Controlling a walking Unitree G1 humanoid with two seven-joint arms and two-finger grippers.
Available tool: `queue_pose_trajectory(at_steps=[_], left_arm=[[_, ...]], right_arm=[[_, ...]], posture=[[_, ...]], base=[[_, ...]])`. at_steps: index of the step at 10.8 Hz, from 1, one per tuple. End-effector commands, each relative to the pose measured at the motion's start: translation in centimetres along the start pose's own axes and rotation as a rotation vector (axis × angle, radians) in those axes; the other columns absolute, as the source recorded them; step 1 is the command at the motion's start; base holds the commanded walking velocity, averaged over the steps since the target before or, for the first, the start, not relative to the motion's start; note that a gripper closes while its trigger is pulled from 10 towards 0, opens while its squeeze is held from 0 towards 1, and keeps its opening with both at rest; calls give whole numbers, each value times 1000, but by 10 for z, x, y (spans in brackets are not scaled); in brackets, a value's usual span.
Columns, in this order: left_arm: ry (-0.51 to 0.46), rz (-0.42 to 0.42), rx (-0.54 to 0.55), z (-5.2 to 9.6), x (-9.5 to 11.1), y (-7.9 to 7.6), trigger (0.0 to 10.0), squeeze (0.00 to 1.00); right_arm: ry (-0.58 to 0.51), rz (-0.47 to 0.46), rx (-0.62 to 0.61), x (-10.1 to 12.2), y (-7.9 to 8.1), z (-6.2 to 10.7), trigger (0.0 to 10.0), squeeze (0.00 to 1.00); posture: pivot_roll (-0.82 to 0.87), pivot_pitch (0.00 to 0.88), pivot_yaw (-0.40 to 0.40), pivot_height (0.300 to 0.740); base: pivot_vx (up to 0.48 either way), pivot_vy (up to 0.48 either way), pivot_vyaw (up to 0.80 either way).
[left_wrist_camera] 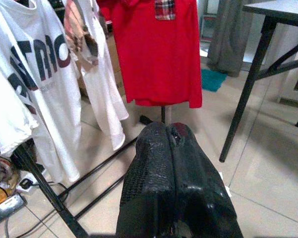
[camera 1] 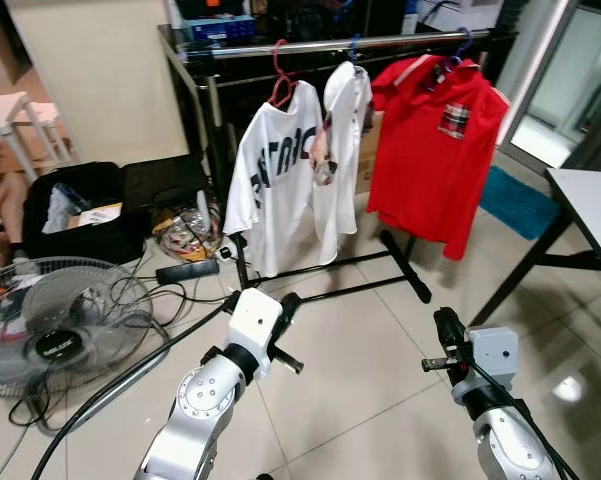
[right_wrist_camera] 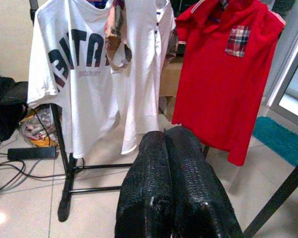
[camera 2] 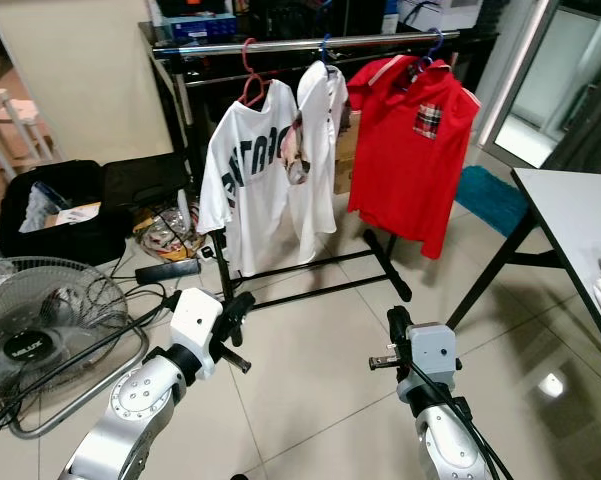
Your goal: Hang hanger
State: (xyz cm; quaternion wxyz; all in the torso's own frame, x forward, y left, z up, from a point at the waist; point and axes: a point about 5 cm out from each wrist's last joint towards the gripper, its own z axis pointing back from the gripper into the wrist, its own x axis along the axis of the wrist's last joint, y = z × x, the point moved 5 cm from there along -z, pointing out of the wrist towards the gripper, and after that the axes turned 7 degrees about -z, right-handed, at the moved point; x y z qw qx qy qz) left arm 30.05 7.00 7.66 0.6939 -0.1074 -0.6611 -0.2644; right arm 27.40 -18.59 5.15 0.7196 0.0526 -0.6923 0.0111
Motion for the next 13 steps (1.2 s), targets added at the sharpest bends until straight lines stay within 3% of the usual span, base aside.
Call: queue_pose_trajectory(at_steps=[1,3,4,6,7,8,9,13], left_arm=[[-7,-2,30,-1,1,5,10000,0],[-6,5,35,-1,0,5,10000,0],[-4,7,41,0,0,5,10000,0],[-5,5,40,1,-1,5,10000,0],[-14,18,31,1,0,3,10000,1000],[-22,29,22,1,1,1,10000,1000],[-32,40,17,2,3,-1,10000,1000],[-42,53,17,2,4,-1,10000,1000]], right_arm=[[-4,-1,-12,2,-4,-3,10000,0],[-4,-2,-9,2,-4,-4,10000,0],[-6,-21,-1,2,-4,-3,10000,1000],[-12,-14,-14,3,-7,0,10000,1000],[-7,-4,-23,2,-9,0,10000,1000],[-5,-1,-24,2,-9,0,10000,86],[-2,1,-25,1,-10,2,10000,0],[2,4,-28,1,-11,3,10000,0]], posture=[[49,36,-7,740],[51,37,-9,740],[51,41,-10,740],[46,46,-12,740],[44,47,-12,740],[41,48,-13,740],[38,50,-14,740],[35,53,-16,740]], base=[[0,0,0],[0,0,0],[0,0,0],[0,0,0],[0,0,0],[0,0,0],[0,0,0],[0,0,0]])
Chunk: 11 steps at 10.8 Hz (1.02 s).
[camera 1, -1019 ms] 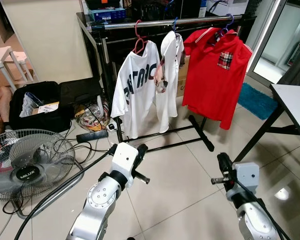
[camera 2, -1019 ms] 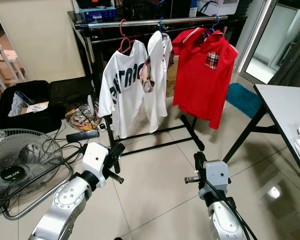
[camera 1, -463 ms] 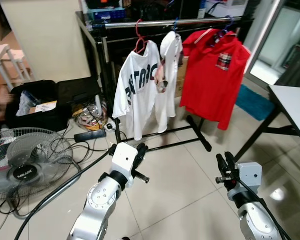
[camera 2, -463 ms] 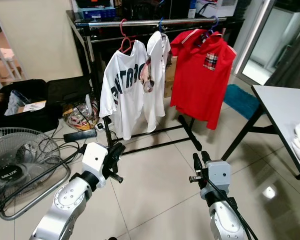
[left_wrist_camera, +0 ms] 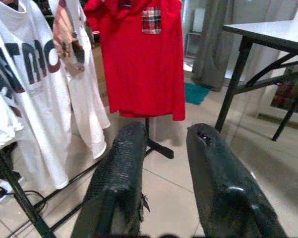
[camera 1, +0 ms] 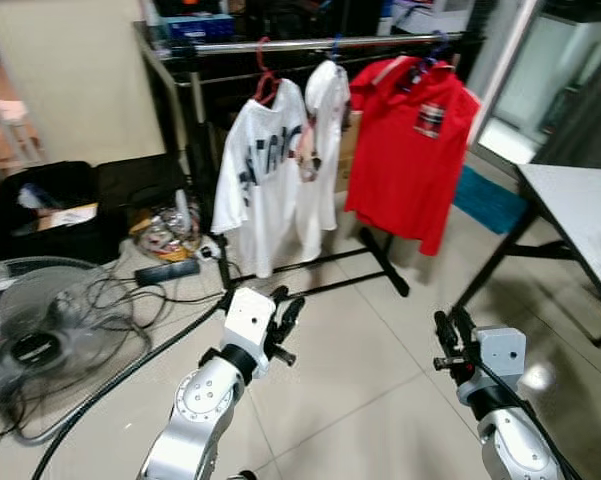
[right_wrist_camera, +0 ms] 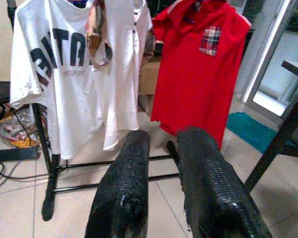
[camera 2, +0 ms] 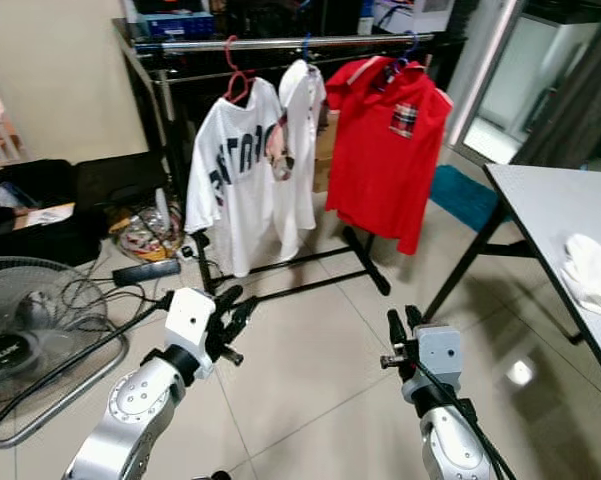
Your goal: Hang hanger
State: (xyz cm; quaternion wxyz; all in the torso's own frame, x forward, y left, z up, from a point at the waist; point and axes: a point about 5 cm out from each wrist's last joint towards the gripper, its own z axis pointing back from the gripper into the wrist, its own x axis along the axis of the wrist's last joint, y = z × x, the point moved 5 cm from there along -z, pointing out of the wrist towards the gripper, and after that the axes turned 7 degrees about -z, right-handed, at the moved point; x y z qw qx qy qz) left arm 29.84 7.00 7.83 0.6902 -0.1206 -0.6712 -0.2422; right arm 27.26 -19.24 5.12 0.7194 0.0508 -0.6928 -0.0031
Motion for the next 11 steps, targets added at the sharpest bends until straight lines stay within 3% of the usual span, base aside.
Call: queue_pose_trajectory(at_steps=[1,6,7,8,9,10,11], left_arm=[[-10,11,7,0,2,1,10000,1000],[-14,4,17,-1,3,3,10000,1000],[1,-8,30,-2,1,5,10000,961],[6,-9,35,-2,0,6,10000,0],[8,-11,37,-2,-1,6,10000,0],[9,-15,38,-2,-1,6,10000,0],[12,-15,42,-1,-2,6,10000,0]], right_arm=[[5,22,-3,1,-4,1,10000,0],[15,21,8,0,-5,0,10000,0],[11,28,16,1,-4,0,10000,0],[3,53,28,3,-3,-1,10000,0],[0,74,43,4,0,-1,10000,0],[8,72,53,2,2,-1,10000,251],[5,16,45,2,1,0,10000,1000]], posture=[[36,53,-17,740],[37,46,-21,740],[38,45,-21,740],[39,45,-22,740],[40,45,-23,740],[42,46,-23,740],[45,52,-23,740]], base=[[0,0,0],[0,0,0],[0,0,0],[0,0,800],[0,0,788],[0,0,769],[0,0,463]])
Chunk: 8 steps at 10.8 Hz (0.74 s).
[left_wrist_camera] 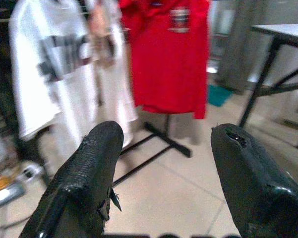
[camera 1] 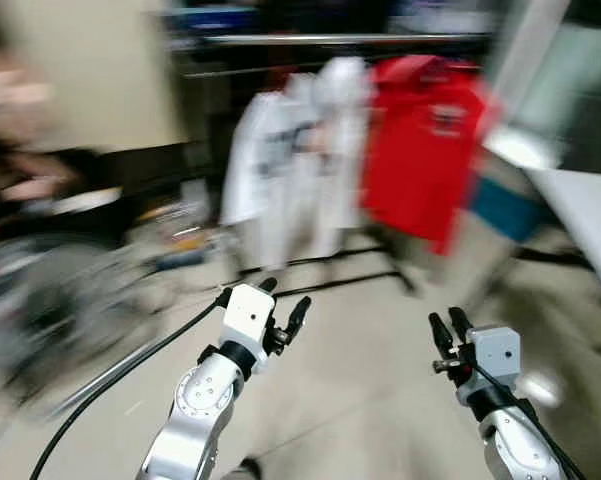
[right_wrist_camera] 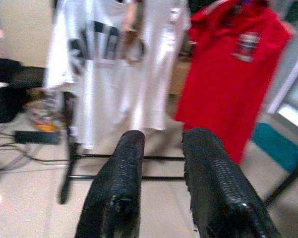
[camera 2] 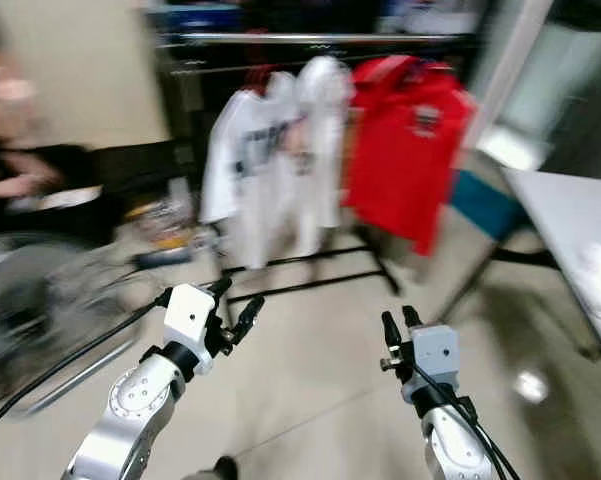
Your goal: Hang hanger
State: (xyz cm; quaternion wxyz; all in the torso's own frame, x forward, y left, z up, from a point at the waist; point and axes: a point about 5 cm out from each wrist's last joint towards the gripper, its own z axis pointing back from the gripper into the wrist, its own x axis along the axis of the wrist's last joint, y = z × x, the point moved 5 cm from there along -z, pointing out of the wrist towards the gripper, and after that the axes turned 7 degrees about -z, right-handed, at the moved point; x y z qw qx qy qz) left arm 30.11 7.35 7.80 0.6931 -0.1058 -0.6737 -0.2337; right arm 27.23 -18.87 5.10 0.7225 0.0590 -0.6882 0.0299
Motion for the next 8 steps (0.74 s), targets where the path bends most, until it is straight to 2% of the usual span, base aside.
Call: queue_pose_trajectory(at_steps=[1,2,3,4,8], left_arm=[[10,-7,10,1,-2,1,10000,0],[12,-6,11,1,-2,1,10000,0],[14,-4,14,1,-2,1,10000,0],[14,-4,14,1,-2,1,10000,0],[15,1,15,2,-2,1,10000,0]], right_arm=[[-4,-14,-13,2,-2,1,10000,1000],[17,10,-36,-2,-5,1,10000,1000],[18,10,-40,-3,-6,1,10000,455],[19,10,-40,-3,-6,1,10000,0],[31,10,-58,-5,-7,1,10000,0]], posture=[[45,57,-24,740],[45,60,-24,740],[45,62,-23,740],[45,62,-23,740],[41,65,-22,740]], base=[[0,0,0],[0,0,0],[0,0,0],[0,0,0],[0,0,0]])
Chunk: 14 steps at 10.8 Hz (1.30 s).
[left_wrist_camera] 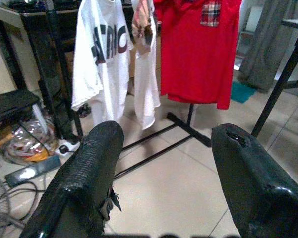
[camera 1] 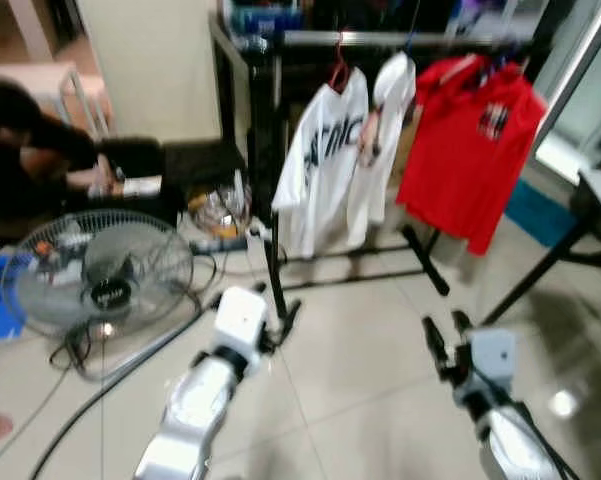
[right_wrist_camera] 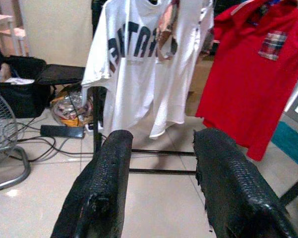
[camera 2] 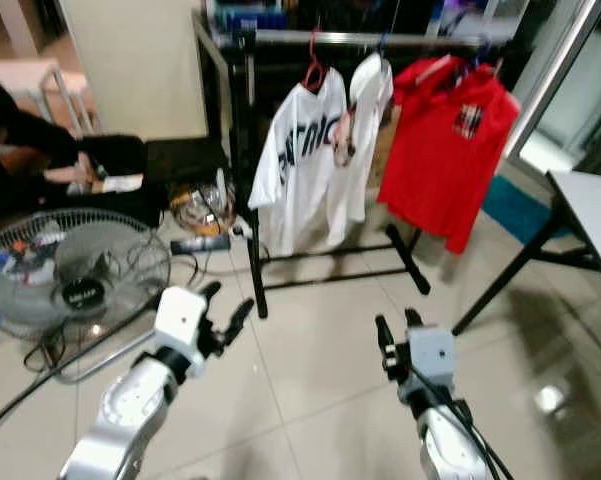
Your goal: Hang hanger
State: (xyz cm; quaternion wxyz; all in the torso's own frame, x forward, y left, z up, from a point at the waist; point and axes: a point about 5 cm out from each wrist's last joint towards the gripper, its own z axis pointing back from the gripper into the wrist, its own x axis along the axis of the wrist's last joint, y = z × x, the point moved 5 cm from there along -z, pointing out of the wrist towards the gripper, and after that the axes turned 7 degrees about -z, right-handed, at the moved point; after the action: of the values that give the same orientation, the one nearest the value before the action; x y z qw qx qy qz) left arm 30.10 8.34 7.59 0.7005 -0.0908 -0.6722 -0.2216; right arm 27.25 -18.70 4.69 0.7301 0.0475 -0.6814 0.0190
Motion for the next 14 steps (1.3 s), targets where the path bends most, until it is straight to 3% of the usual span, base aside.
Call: queue_pose_trajectory(at_steps=[1,5,9,14], left_arm=[[-1,2,-22,-3,2,-8,10000,0],[1,4,-18,-3,1,-7,10000,0],[-3,18,3,-4,2,-5,10000,0],[-8,37,41,-3,3,2,10000,0]], right_arm=[[14,10,-28,-2,-9,2,10000,0],[22,14,-36,-3,-10,1,10000,0],[-2,39,-133,0,-25,1,10000,0],[5,39,-129,-1,-24,-2,10000,0]], posture=[[41,66,-22,740],[43,66,-23,740],[47,67,-24,740],[63,67,-32,740]], base=[[0,0,0],[0,0,0],[0,0,0],[122,0,0]])
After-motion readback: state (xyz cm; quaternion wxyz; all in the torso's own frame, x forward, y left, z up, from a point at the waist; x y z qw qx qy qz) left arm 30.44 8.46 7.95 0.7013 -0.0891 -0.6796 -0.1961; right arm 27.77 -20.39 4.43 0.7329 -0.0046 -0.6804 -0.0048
